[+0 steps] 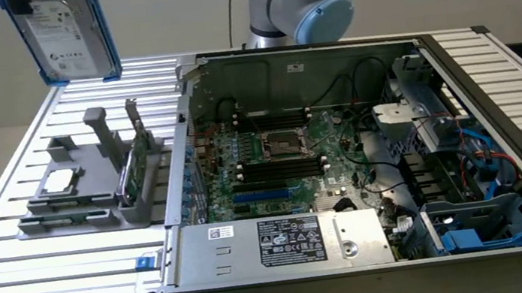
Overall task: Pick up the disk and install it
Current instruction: 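Pick up the disk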
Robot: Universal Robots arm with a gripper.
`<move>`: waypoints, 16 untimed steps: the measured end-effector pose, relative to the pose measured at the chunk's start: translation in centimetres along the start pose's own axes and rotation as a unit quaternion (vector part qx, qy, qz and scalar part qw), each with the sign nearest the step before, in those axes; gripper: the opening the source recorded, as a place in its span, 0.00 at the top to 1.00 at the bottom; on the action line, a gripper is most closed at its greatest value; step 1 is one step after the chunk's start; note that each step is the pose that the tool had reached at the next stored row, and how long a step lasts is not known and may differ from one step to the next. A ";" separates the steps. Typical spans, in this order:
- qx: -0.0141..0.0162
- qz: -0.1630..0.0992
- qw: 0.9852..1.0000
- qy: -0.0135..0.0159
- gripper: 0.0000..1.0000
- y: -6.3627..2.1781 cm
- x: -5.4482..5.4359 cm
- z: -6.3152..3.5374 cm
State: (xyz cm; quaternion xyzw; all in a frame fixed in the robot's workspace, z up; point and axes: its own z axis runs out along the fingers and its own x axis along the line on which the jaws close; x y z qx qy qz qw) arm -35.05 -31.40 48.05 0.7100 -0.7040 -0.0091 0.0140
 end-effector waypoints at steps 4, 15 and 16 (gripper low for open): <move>-0.002 0.000 1.000 0.000 0.67 -1.77 0.7 -1.19; -0.008 0.000 1.000 0.000 0.67 -6.71 2.5 -3.01; -0.008 0.000 1.000 0.000 0.67 -7.16 2.7 -3.11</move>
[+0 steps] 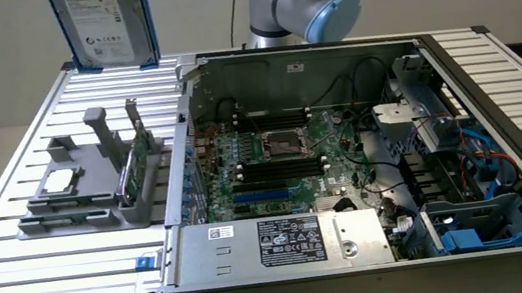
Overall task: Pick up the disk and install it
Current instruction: 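Pick up the disk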
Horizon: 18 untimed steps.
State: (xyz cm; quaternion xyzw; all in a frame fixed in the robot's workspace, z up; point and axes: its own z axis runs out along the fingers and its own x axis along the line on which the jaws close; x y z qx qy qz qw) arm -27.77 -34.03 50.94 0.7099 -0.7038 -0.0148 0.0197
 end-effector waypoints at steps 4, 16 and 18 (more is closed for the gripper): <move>-0.002 0.000 1.000 0.000 0.67 -1.80 0.7 -0.32; -0.006 0.000 1.000 0.000 0.67 -7.20 2.9 -1.04; -0.007 0.000 1.000 0.000 0.67 -8.12 3.3 -1.13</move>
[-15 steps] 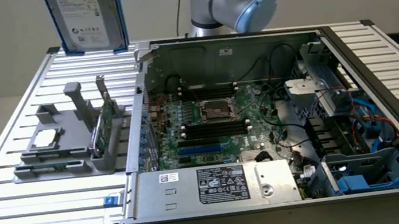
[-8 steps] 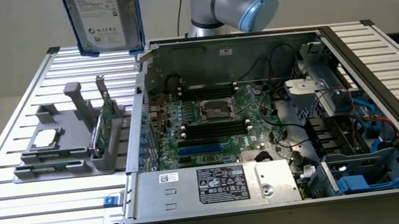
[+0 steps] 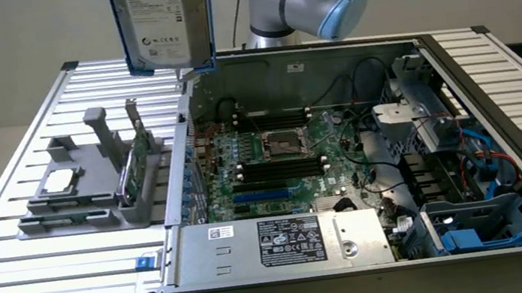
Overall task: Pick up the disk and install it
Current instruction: 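Pick up the disk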
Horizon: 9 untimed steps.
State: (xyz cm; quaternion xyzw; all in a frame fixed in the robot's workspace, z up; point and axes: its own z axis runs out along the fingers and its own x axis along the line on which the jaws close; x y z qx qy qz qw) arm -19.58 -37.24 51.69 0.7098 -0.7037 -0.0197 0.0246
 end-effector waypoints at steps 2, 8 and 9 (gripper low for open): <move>-0.001 0.000 1.000 0.000 0.67 -0.89 0.4 -0.11; -0.003 0.000 1.000 0.000 0.67 -3.59 1.5 -0.39; -0.003 0.000 1.000 0.000 0.67 -4.04 1.6 -0.43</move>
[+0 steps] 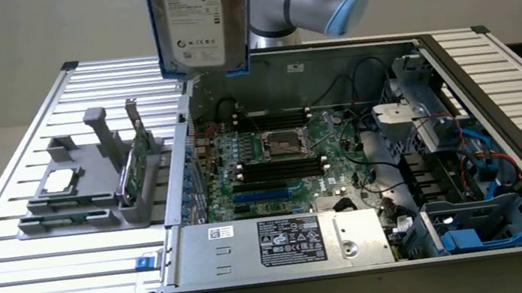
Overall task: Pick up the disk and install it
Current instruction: 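Pick up the disk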
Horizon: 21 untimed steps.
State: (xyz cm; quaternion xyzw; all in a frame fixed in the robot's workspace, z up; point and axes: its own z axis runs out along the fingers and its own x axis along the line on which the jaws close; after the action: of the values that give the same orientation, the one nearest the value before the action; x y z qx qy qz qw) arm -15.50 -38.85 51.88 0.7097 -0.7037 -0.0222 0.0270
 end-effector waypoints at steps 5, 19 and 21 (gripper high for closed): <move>-0.002 0.000 1.000 0.000 0.67 -2.27 0.8 -0.21; -0.003 0.000 1.000 0.000 0.67 -7.92 3.8 -0.60; -0.003 0.000 1.000 0.000 0.67 -8.49 4.3 -0.63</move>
State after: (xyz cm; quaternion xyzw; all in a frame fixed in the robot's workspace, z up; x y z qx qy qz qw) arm -6.95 -43.06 51.95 0.7097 -0.7035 -0.0242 0.0292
